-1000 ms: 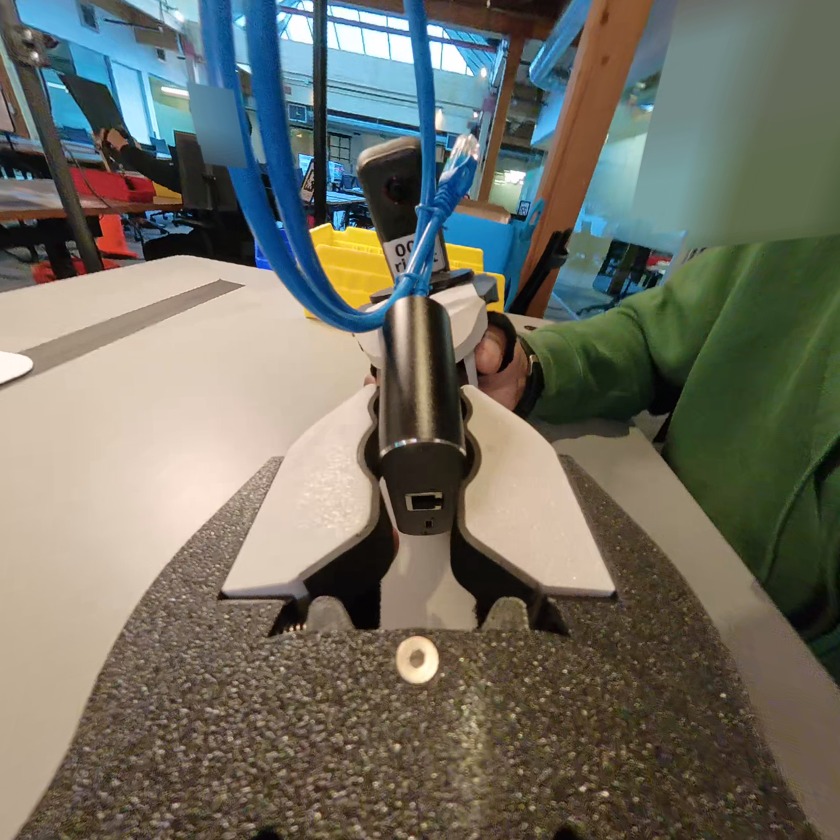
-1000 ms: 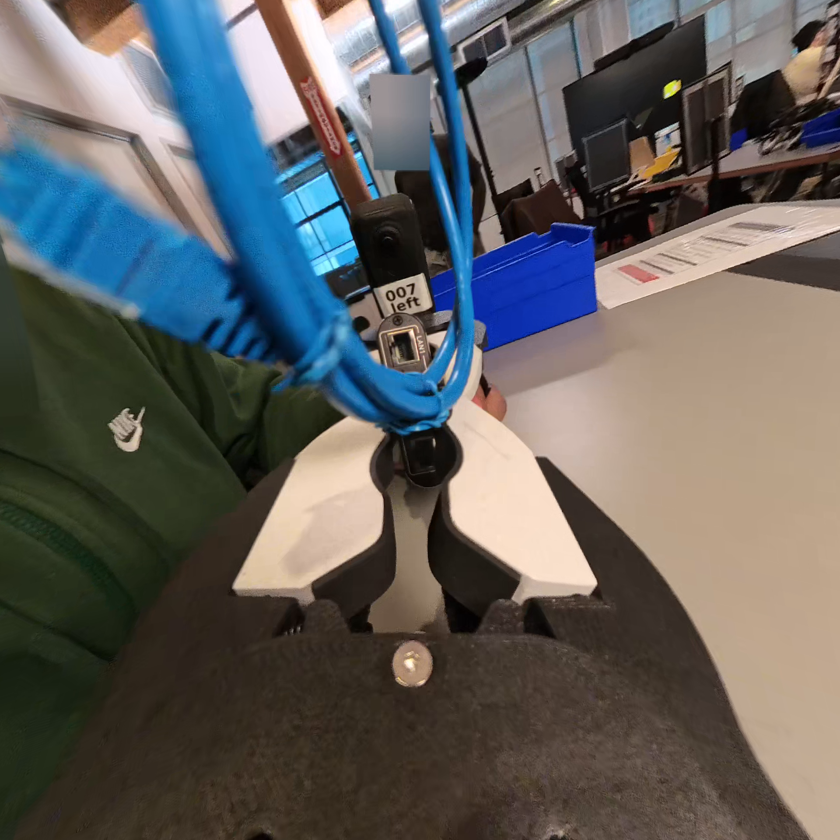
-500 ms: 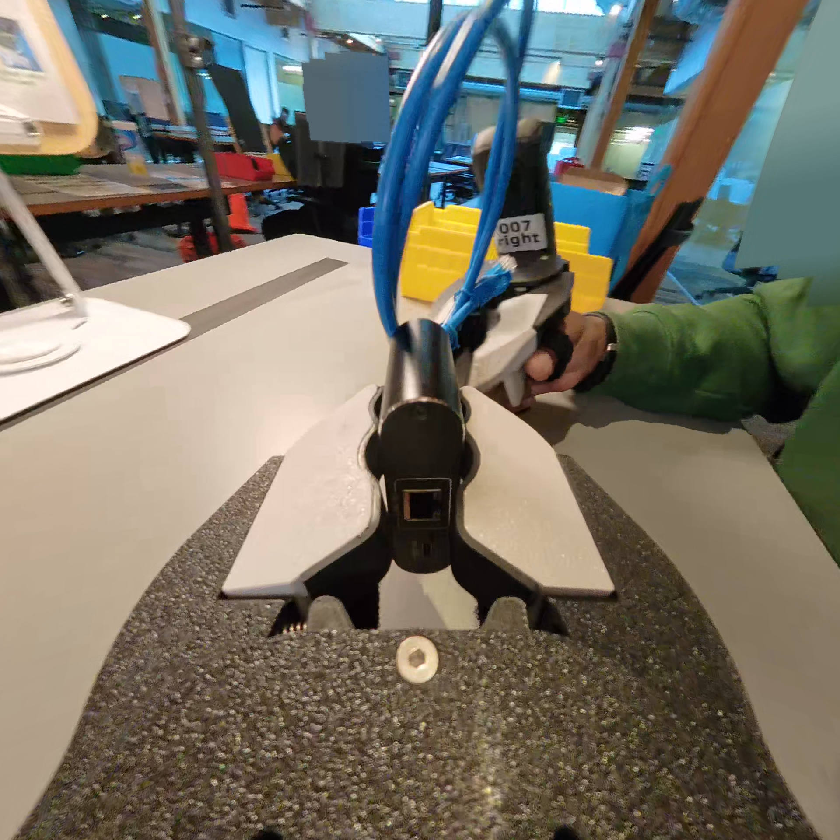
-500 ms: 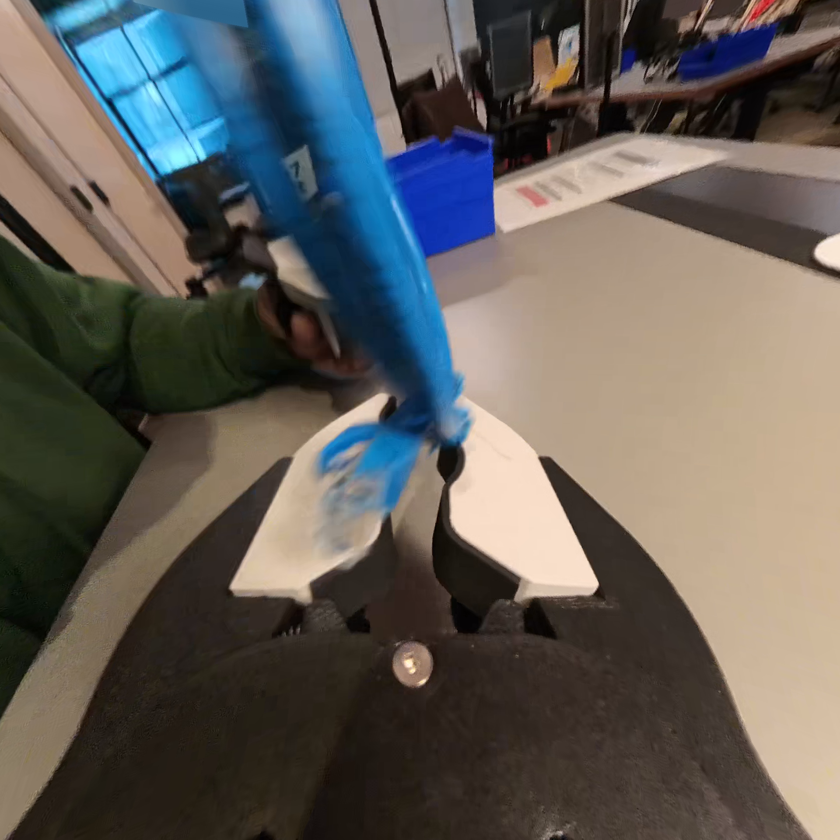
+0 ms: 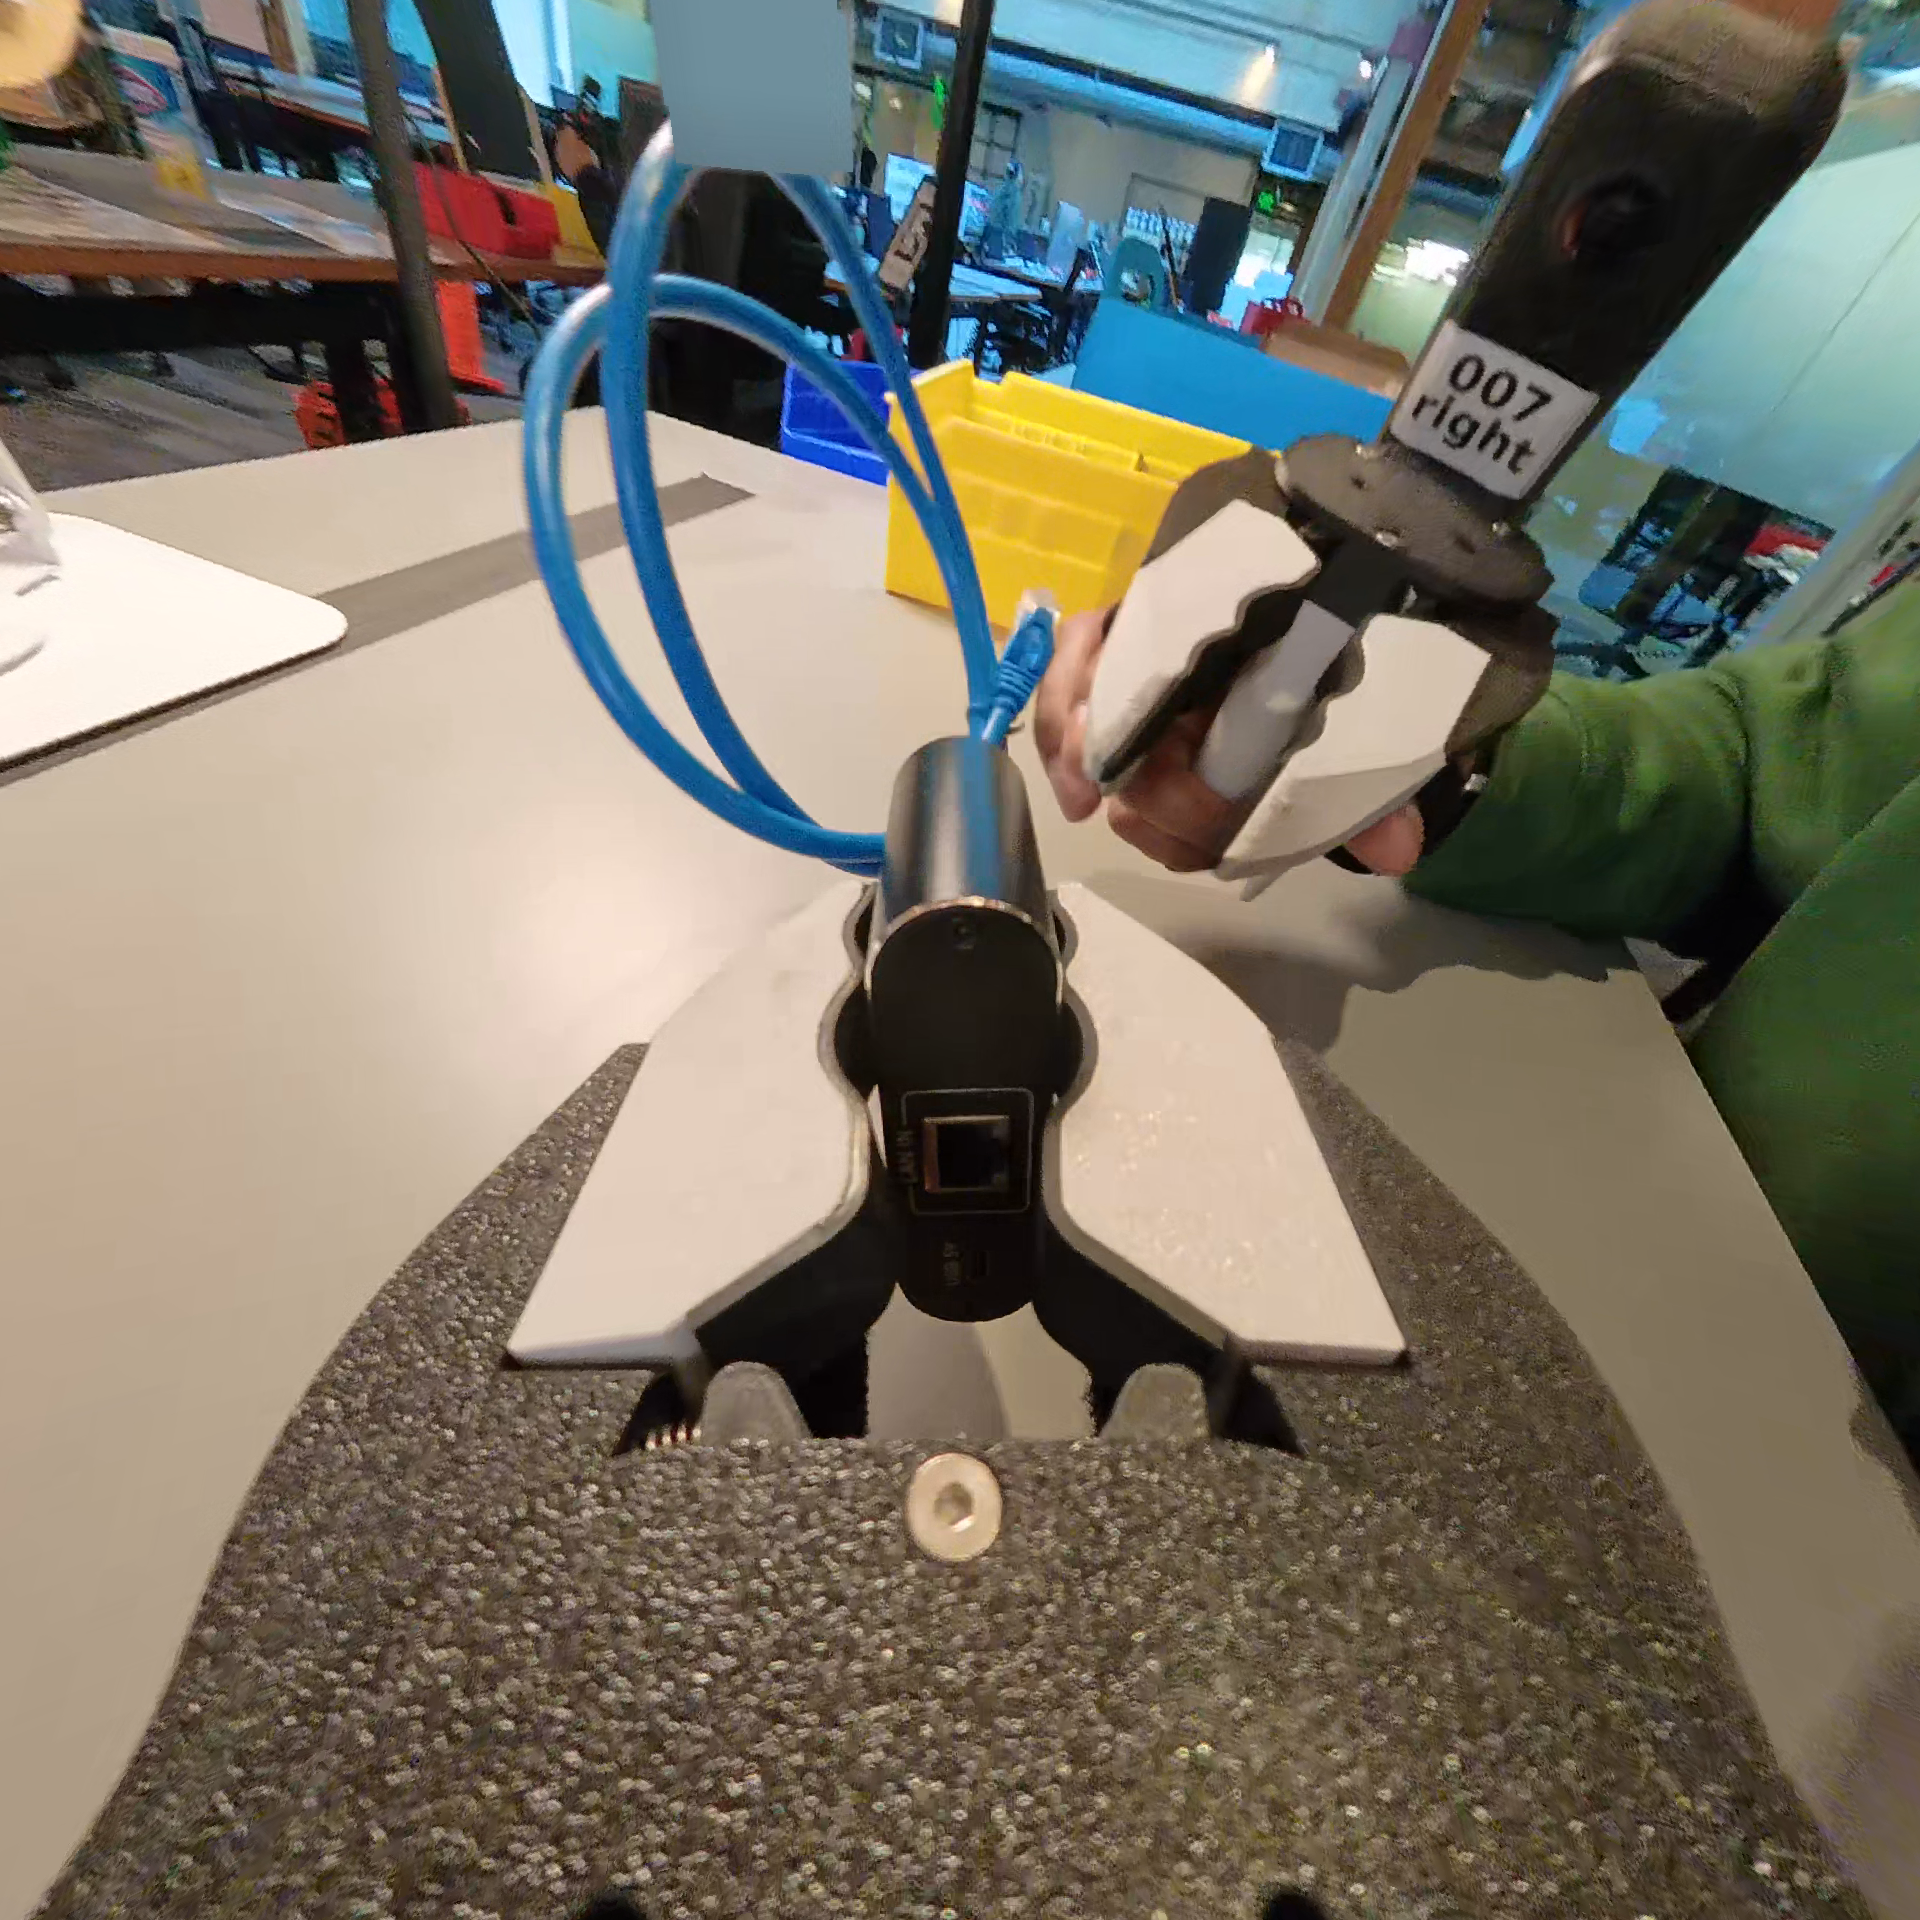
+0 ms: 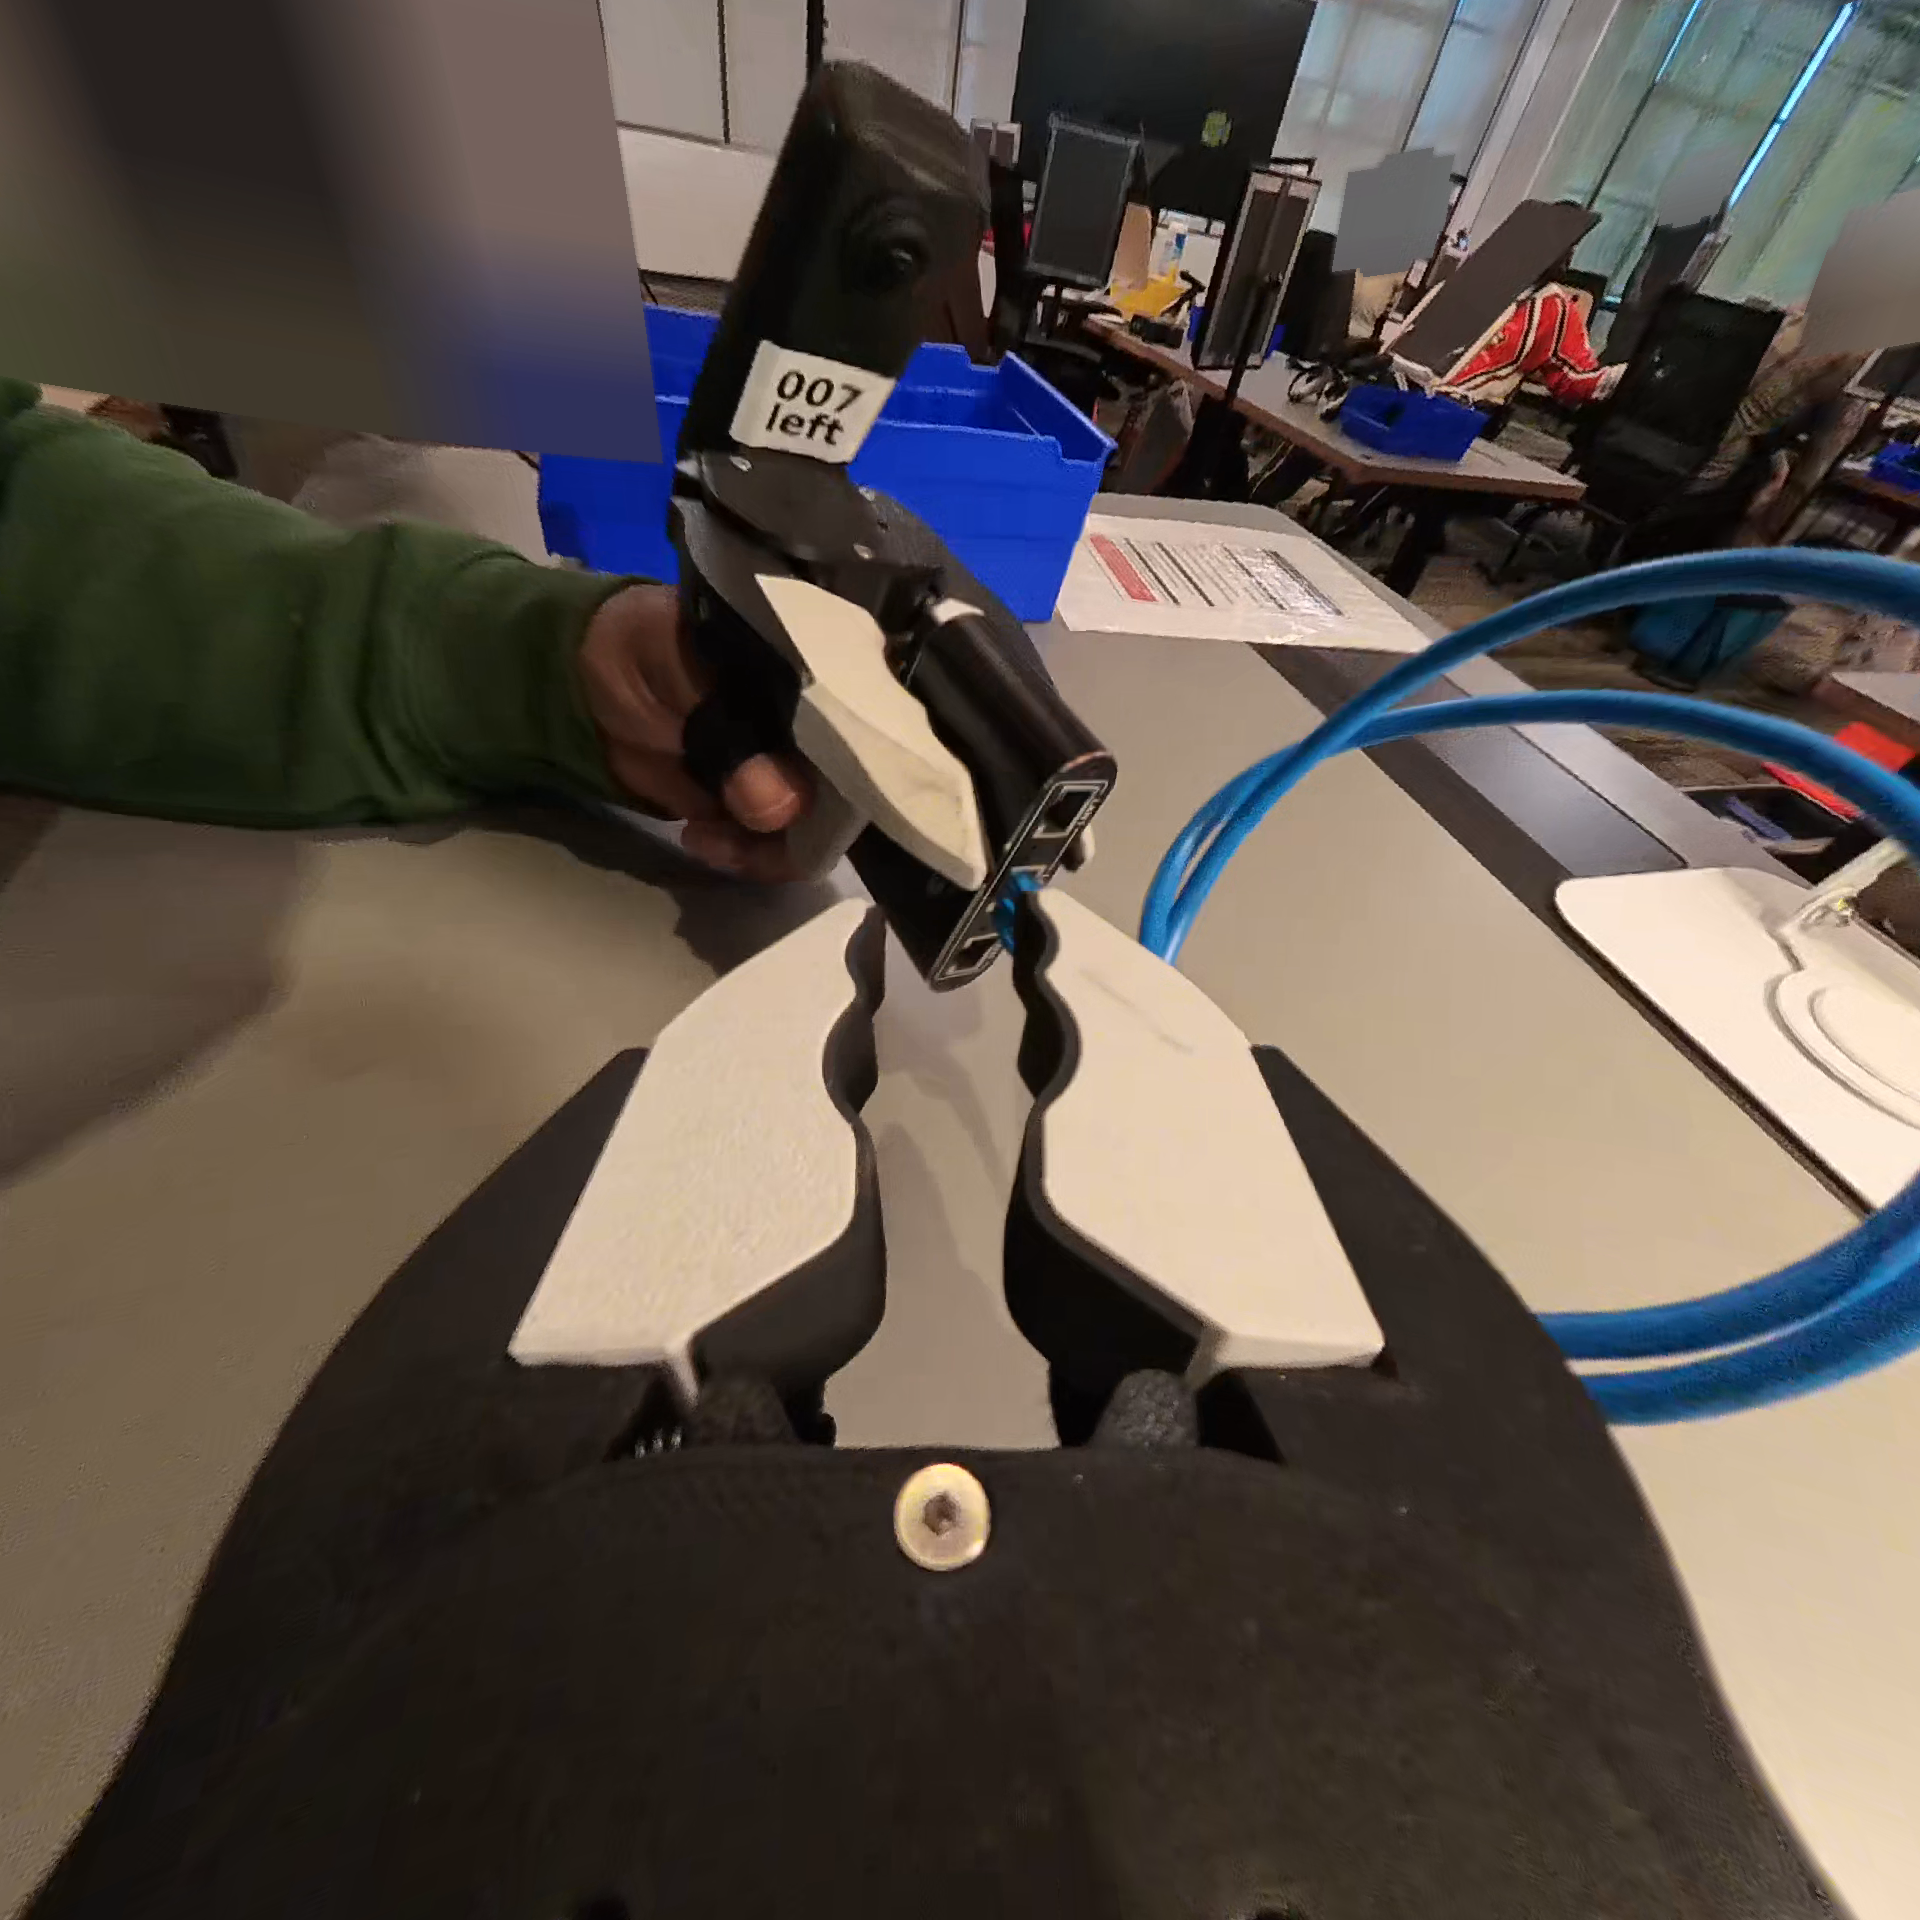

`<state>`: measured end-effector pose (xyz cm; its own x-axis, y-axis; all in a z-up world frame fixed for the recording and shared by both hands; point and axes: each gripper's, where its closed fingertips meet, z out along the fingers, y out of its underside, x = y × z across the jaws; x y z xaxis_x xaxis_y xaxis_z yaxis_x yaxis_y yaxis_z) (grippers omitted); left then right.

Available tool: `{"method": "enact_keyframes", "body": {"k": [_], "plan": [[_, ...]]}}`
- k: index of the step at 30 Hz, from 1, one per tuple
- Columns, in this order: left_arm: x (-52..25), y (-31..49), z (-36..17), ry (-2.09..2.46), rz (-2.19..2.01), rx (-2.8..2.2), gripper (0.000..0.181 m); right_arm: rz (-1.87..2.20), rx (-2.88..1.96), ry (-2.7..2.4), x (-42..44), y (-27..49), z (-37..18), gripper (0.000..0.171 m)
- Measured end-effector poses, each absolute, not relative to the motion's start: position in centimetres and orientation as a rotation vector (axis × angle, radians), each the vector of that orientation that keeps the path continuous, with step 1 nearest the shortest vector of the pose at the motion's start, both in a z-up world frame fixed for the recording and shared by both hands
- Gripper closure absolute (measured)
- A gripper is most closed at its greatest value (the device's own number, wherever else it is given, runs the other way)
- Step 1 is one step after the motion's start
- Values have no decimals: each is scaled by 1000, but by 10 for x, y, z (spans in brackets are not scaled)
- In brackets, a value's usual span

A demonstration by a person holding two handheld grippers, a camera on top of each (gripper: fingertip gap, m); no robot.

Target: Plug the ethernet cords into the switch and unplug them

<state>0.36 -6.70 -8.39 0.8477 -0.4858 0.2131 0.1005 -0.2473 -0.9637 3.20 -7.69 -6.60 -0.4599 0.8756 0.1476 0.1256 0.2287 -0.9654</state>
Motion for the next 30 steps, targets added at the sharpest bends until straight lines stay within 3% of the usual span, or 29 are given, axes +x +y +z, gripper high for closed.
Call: {"method": "enact_keyframes", "body": {"k": [15,30], "plan": [[32,-68,-104,567,-396,-1798,153,882,-809,-1896,32,-70,-94,143],[51,-81,-104,737,-435,-1730,152,950,-821,-2050,38,-84,-123,150]]}}
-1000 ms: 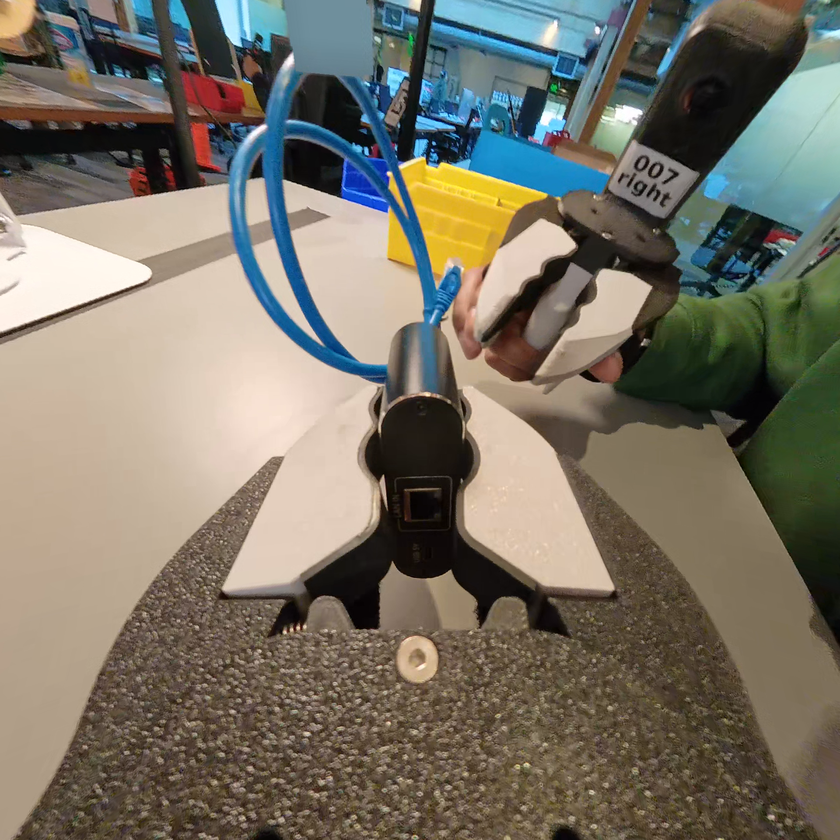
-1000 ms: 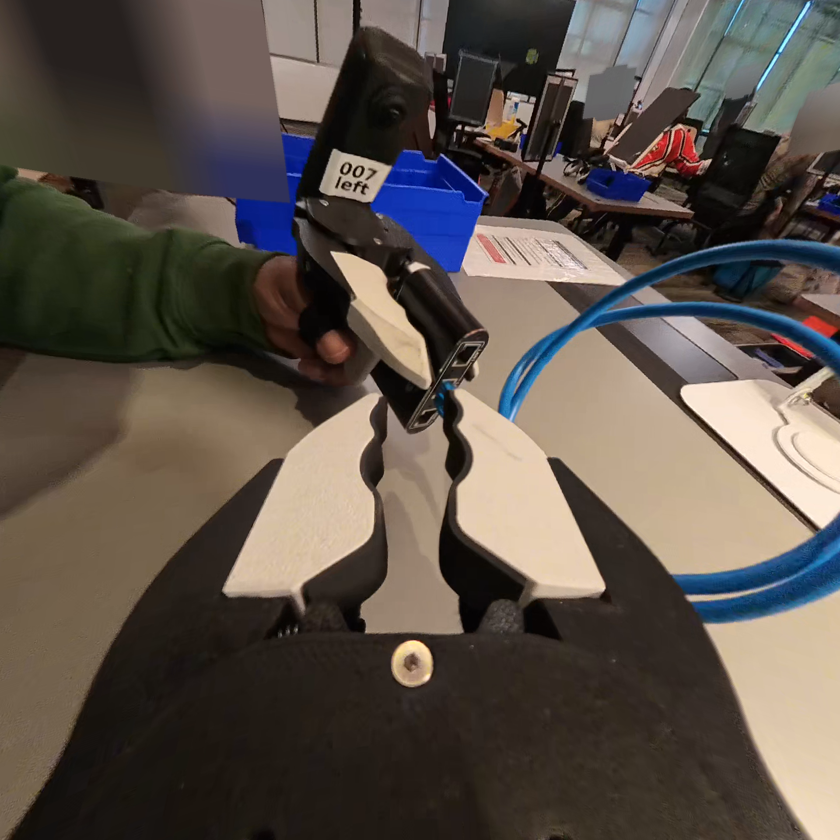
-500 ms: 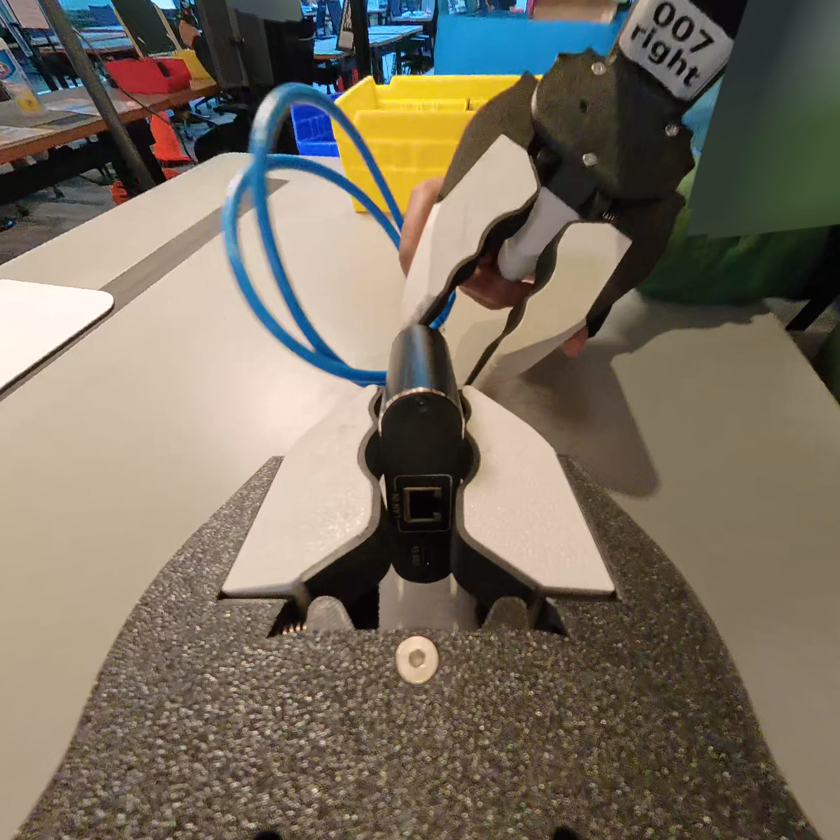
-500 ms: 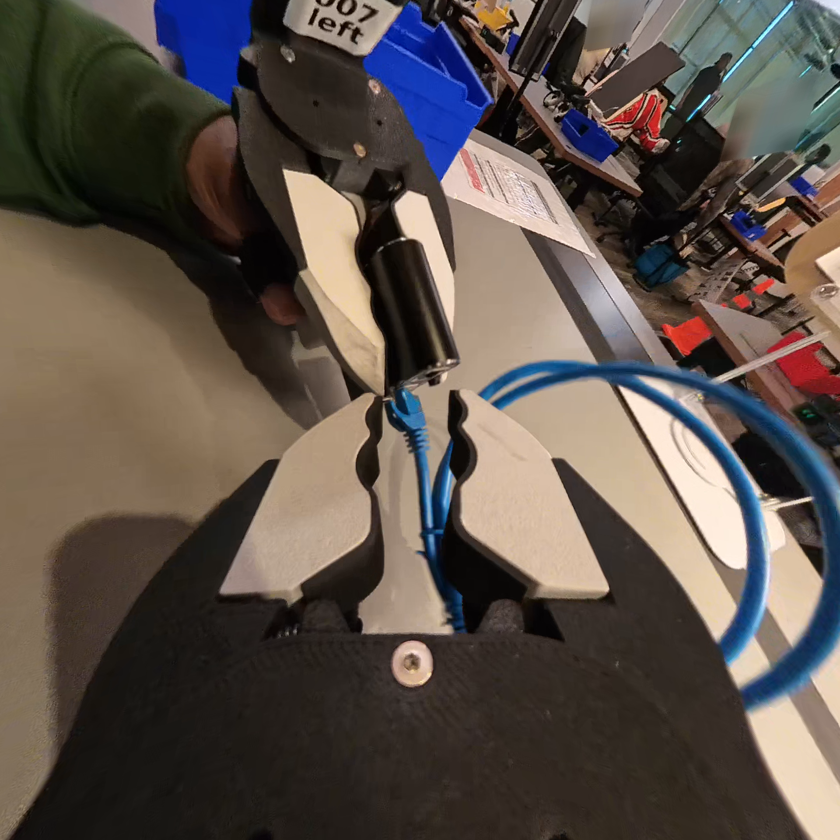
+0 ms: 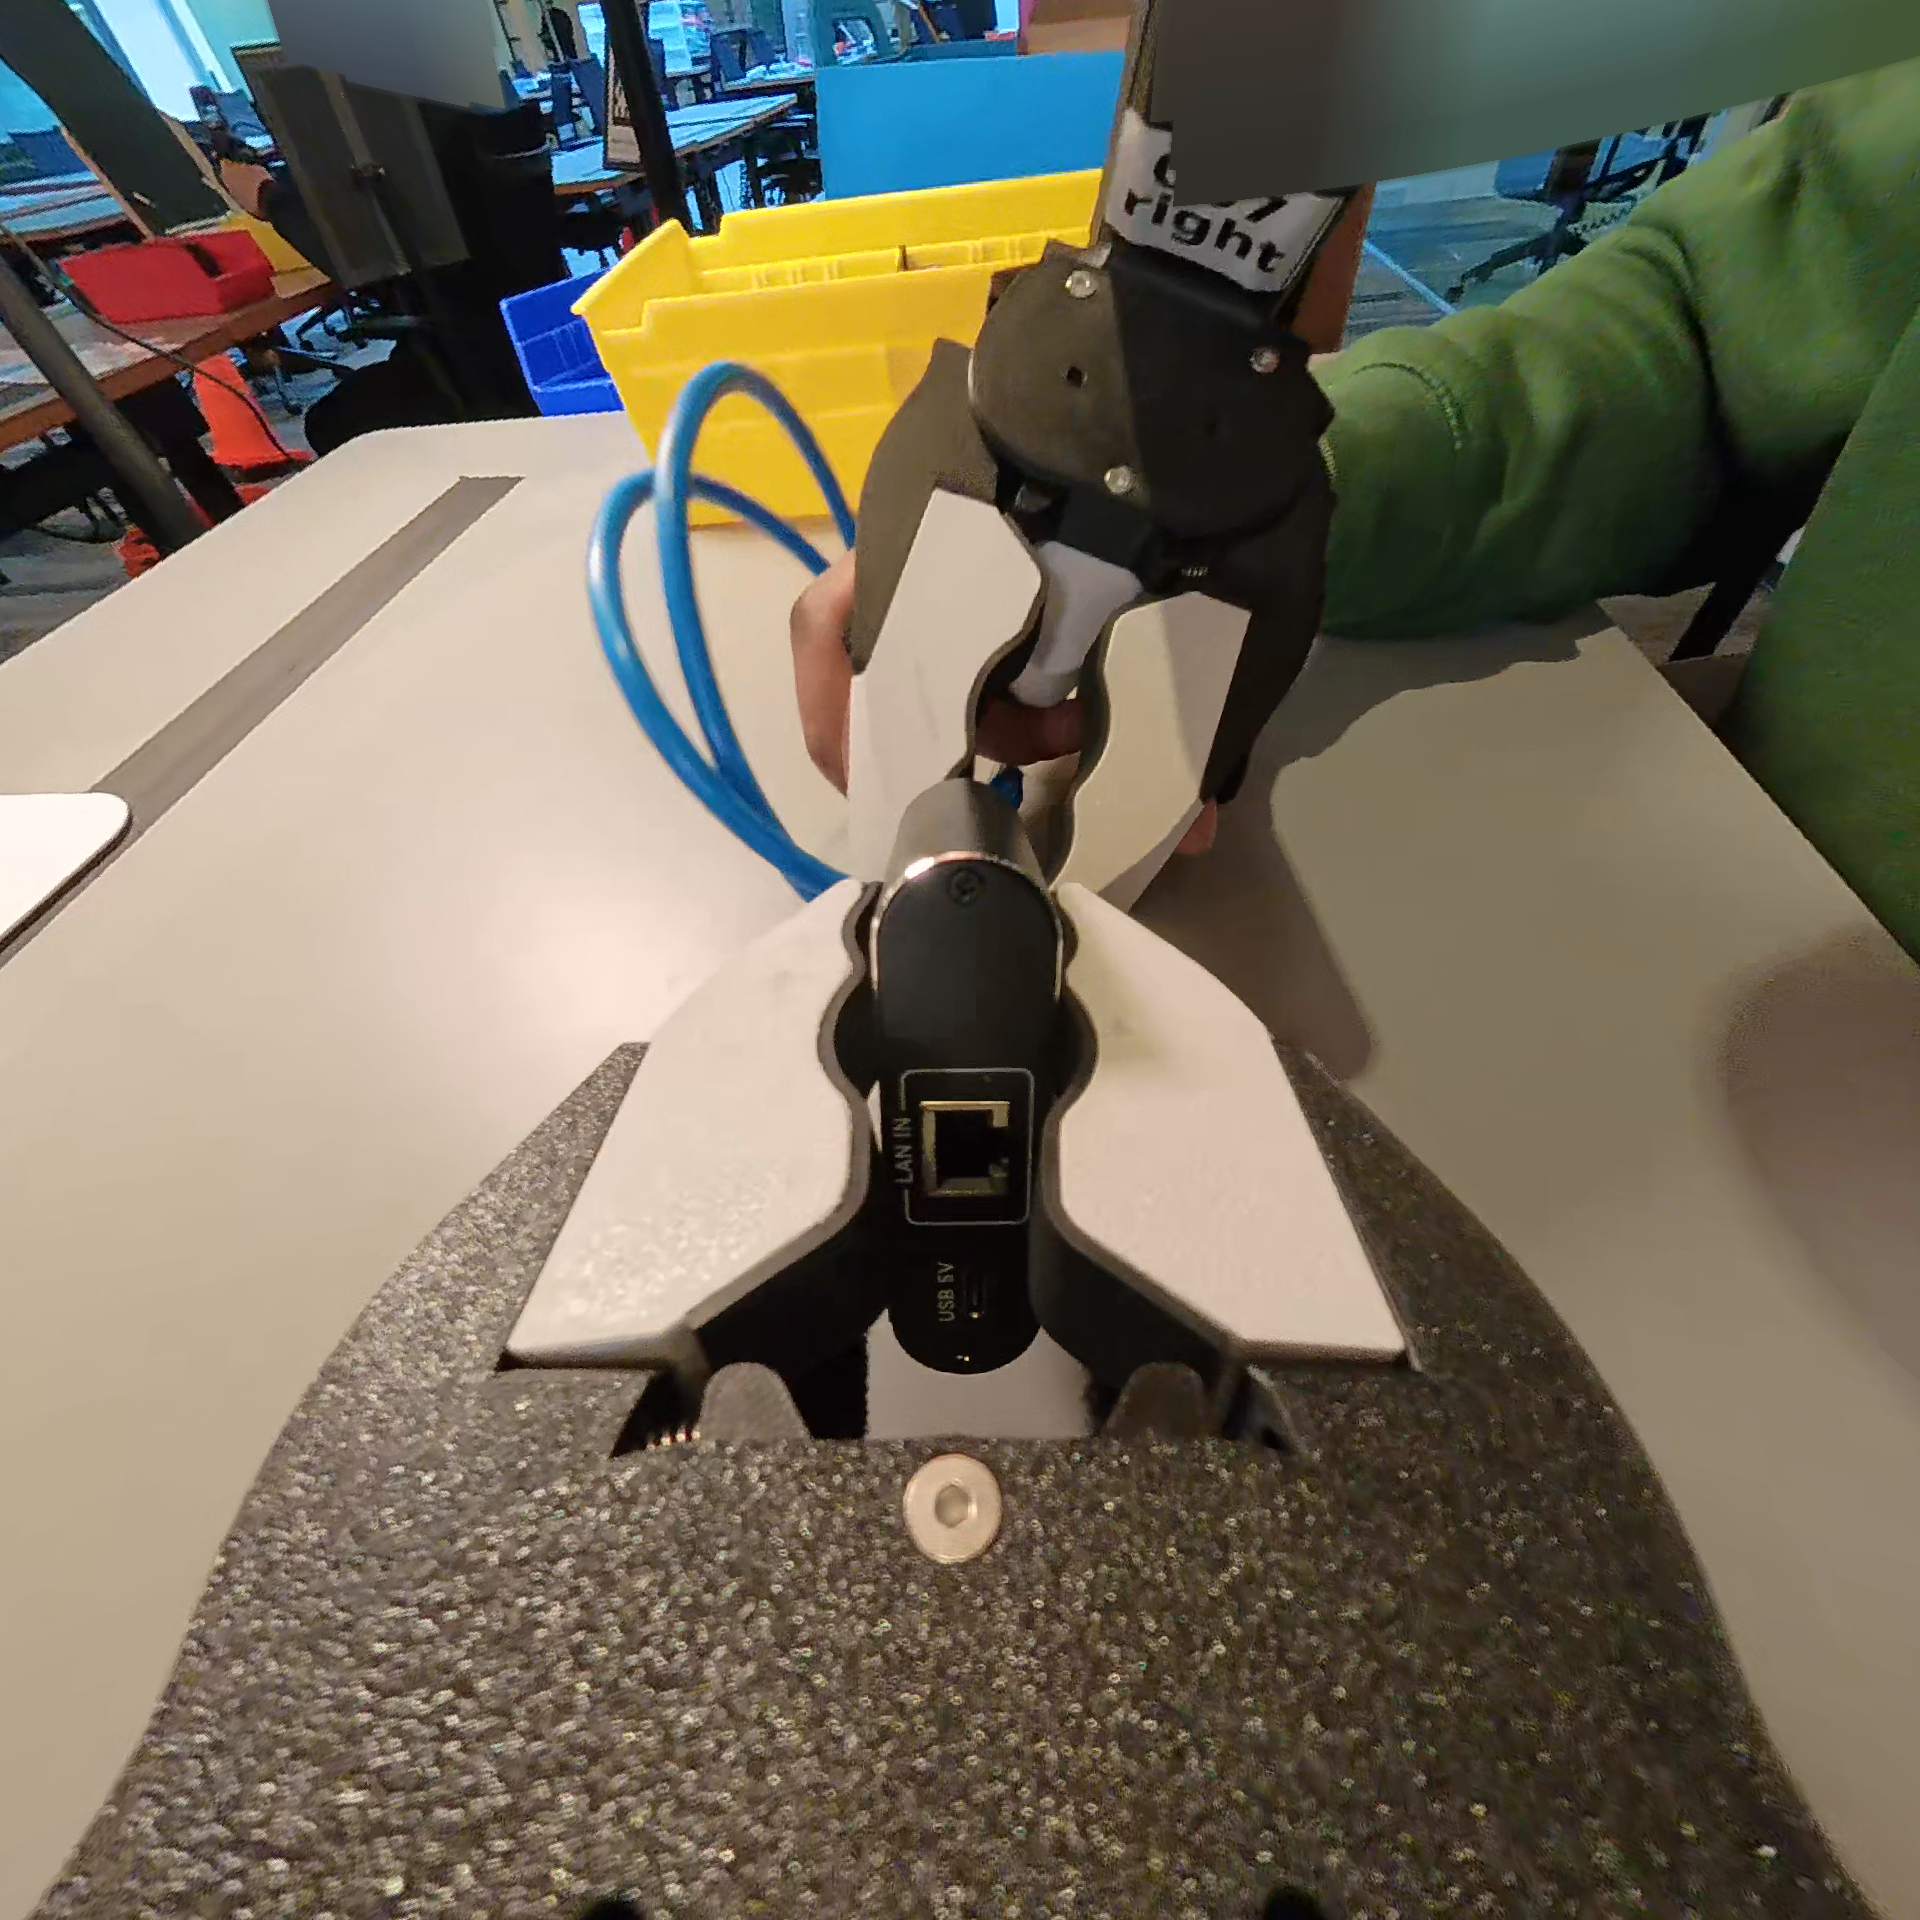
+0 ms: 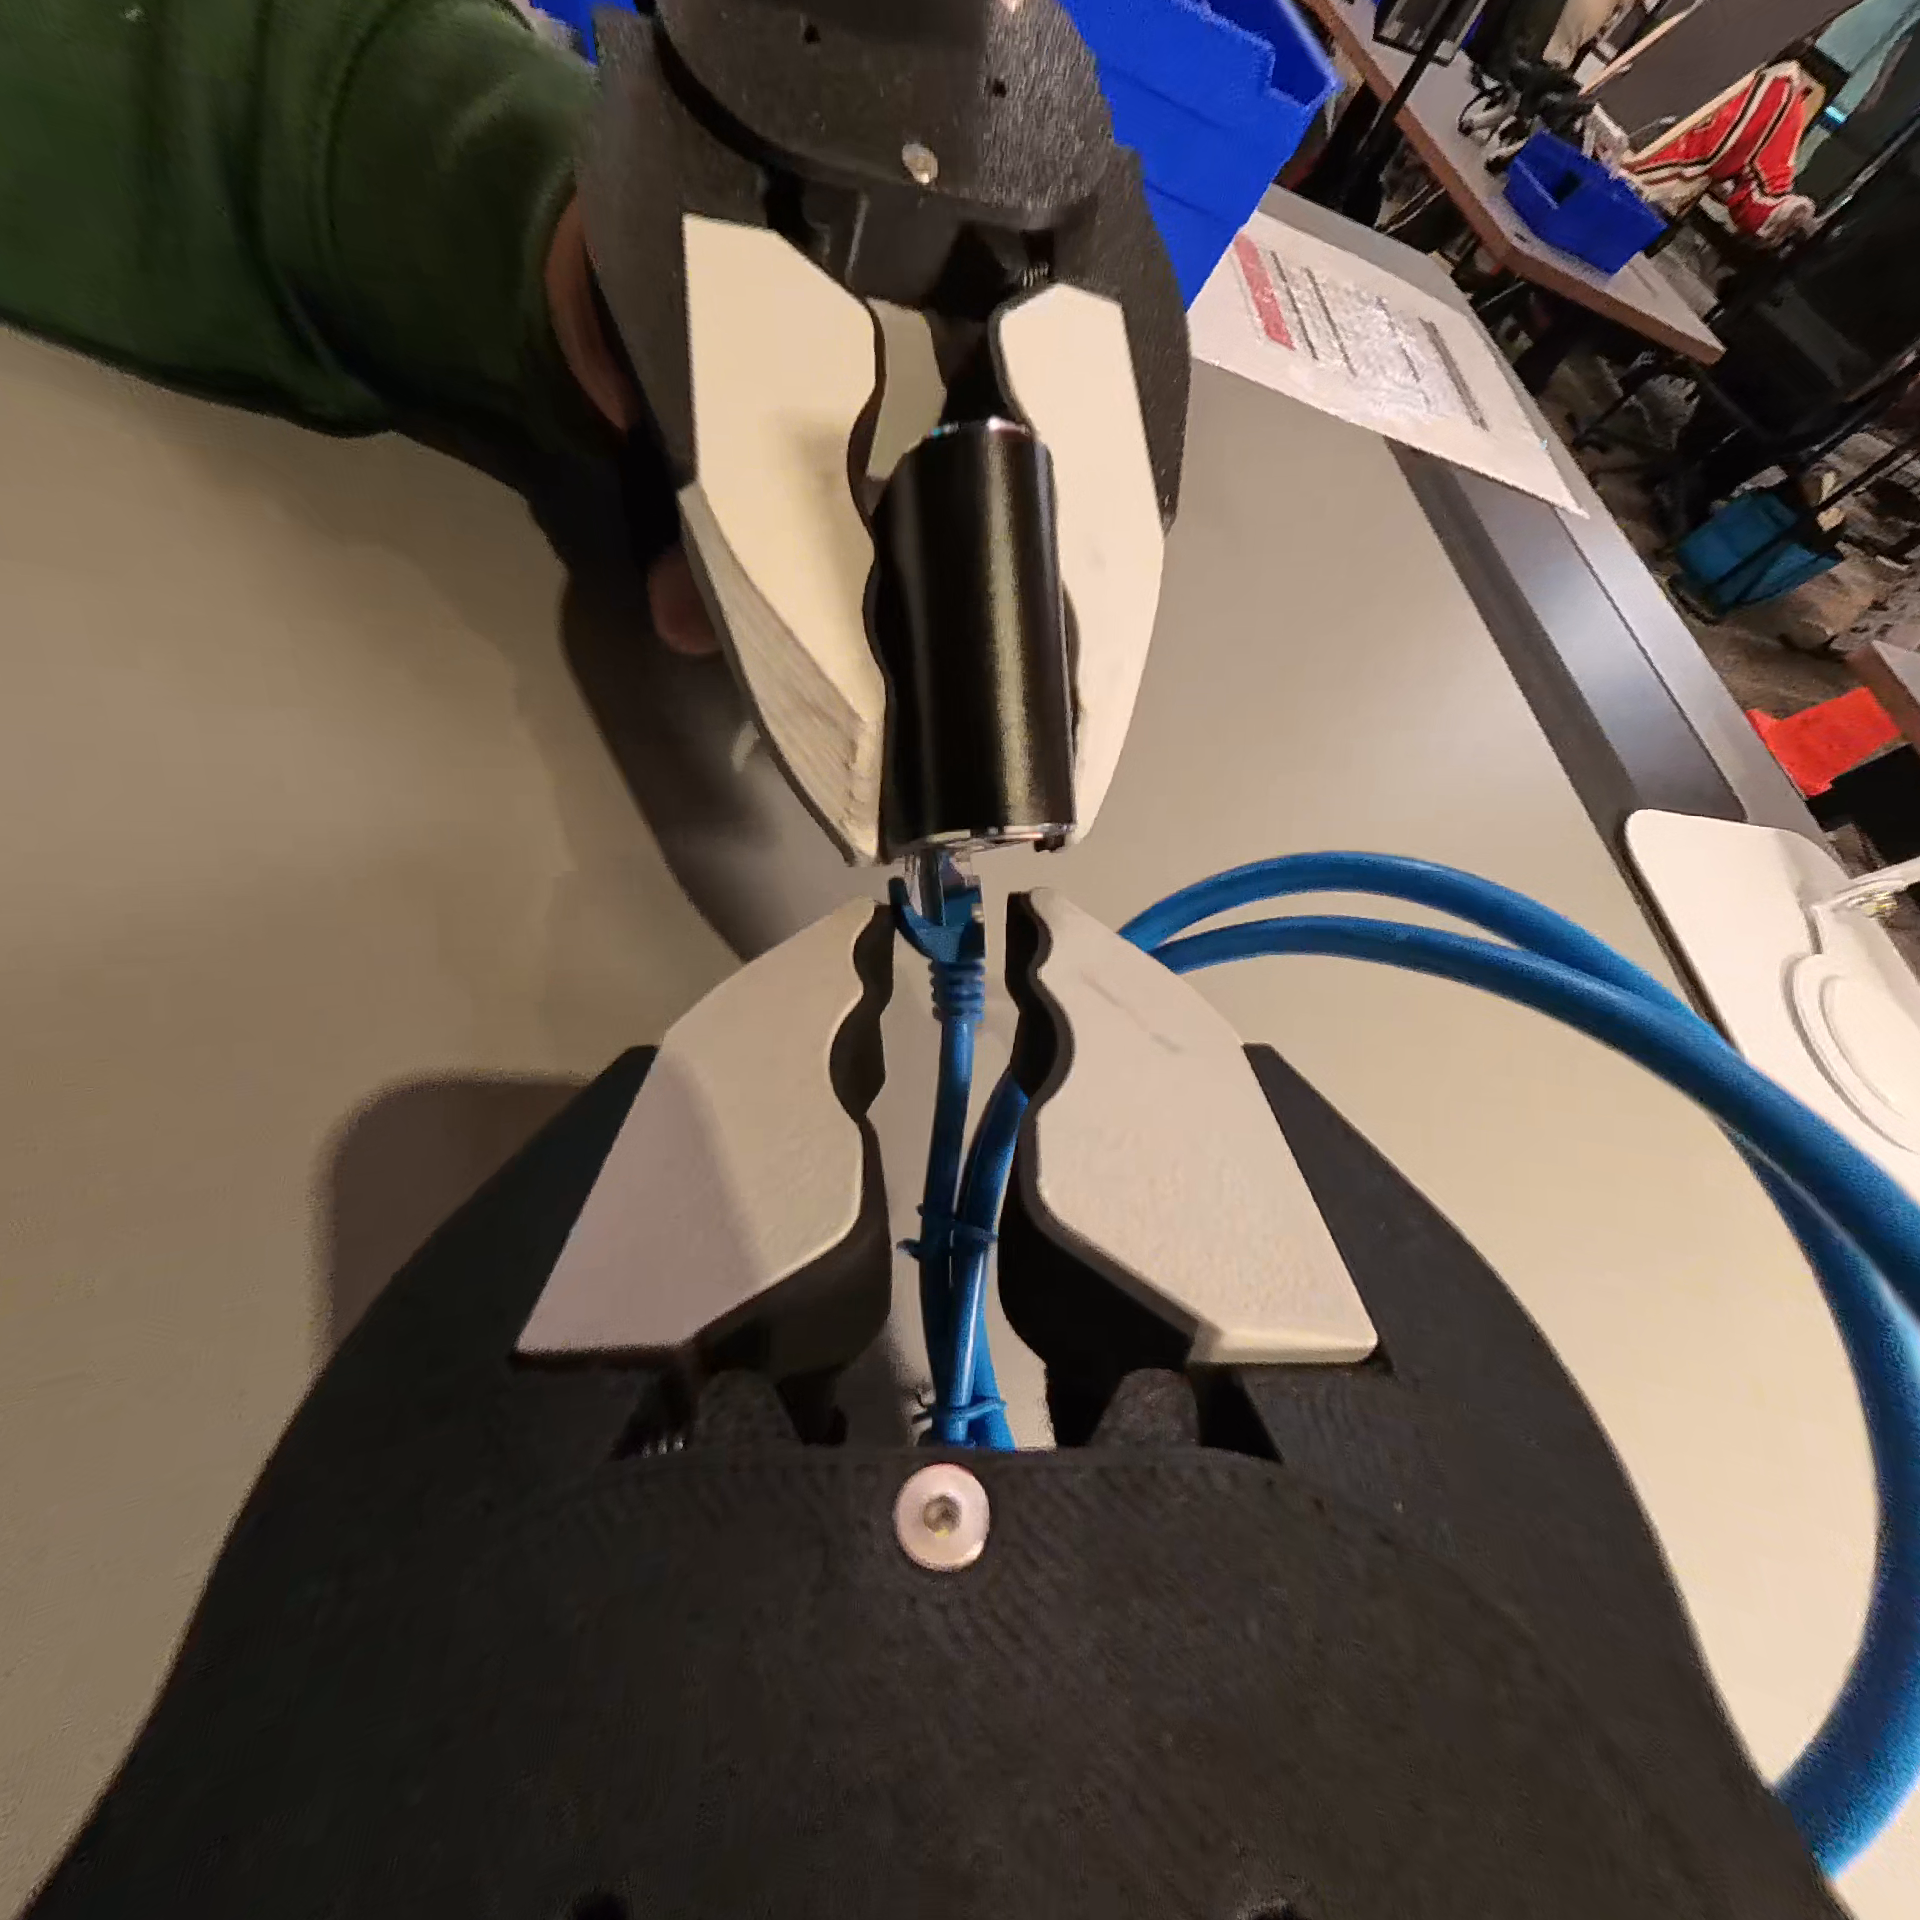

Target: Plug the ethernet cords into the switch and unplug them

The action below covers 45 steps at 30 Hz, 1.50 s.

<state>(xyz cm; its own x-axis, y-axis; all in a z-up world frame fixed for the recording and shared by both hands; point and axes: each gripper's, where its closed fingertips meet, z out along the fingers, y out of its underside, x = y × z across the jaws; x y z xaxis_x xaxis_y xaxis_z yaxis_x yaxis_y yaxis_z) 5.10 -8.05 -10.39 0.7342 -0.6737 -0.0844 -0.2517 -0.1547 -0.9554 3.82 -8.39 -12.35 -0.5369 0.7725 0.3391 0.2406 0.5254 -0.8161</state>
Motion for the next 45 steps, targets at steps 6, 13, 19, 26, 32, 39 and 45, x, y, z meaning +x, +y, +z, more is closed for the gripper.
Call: {"method": "enact_keyframes", "body": {"k": [6,13,19,26,32,39,45], "plan": [[54,-81,-106,770,-423,-1729,152,962,-811,-2070,39,-87,-130,154],[45,-81,-129,875,-236,-1820,152,897,-839,-2123,39,-83,-141,155],[46,-82,-135,913,-207,-1840,153,890,-846,-2149,41,-84,-144,155],[45,-80,-136,907,-203,-1854,153,869,-835,-2140,40,-82,-144,155],[46,-82,-138,927,-205,-1854,153,871,-824,-2152,41,-83,-144,155],[44,-85,-146,949,-238,-1916,153,926,-827,-2177,44,-84,-145,155],[41,-87,-153,955,-247,-1969,153,928,-847,-2202,44,-85,-147,156]]}}
